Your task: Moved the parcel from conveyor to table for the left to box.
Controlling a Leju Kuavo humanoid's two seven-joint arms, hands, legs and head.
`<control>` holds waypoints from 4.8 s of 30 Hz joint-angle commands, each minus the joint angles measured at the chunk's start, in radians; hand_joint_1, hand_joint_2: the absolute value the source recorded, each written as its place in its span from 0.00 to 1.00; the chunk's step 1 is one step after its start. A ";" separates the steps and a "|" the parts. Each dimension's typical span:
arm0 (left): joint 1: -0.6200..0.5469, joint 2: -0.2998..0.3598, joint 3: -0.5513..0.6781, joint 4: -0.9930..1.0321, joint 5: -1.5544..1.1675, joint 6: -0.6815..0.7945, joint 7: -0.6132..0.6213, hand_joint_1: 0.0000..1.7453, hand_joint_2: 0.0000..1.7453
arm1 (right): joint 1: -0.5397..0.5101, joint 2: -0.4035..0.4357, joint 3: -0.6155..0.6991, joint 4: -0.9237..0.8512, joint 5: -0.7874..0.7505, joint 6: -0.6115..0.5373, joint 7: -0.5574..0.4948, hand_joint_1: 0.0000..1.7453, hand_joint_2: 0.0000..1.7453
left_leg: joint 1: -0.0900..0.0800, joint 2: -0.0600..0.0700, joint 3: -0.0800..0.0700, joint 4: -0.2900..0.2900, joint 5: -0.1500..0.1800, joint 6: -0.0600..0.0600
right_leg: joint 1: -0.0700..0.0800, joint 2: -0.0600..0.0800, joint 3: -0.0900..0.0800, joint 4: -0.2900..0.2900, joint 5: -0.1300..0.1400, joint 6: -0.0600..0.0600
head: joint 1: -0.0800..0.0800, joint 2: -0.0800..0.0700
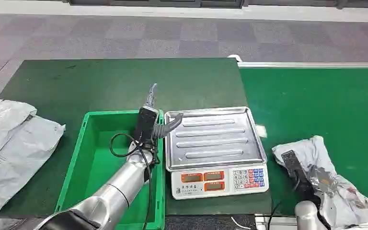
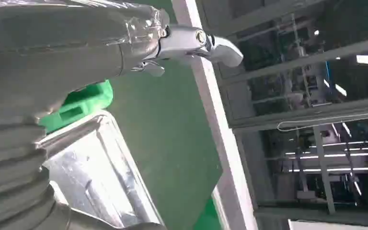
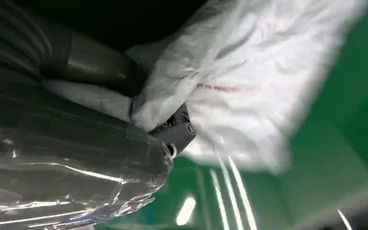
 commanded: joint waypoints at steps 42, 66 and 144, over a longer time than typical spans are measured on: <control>-0.085 -0.008 -0.020 0.098 -0.078 0.033 0.087 0.00 1.00 | -0.466 -0.269 0.673 0.136 -0.454 -0.264 -0.157 1.00 1.00 | -0.001 0.008 -0.001 0.000 0.002 -0.002 | -0.001 0.008 -0.004 0.000 0.005 -0.001 | 0.000 0.000; -0.114 0.014 0.013 0.072 -0.135 0.036 0.121 0.00 1.00 | -0.522 0.045 1.150 0.288 -0.422 -0.095 -0.072 1.00 1.00 | 0.002 0.004 -0.002 -0.002 0.005 -0.005 | 0.002 0.005 -0.005 0.001 0.004 -0.003 | 0.000 0.000; -0.110 -0.006 -0.690 -0.021 -0.881 -0.465 0.207 0.00 1.00 | -0.379 -0.168 0.387 0.125 -1.265 0.248 -0.302 0.00 1.00 | 0.000 -0.007 -0.004 -0.002 0.007 -0.004 | 0.000 -0.006 -0.004 0.000 0.004 -0.002 | 0.000 0.000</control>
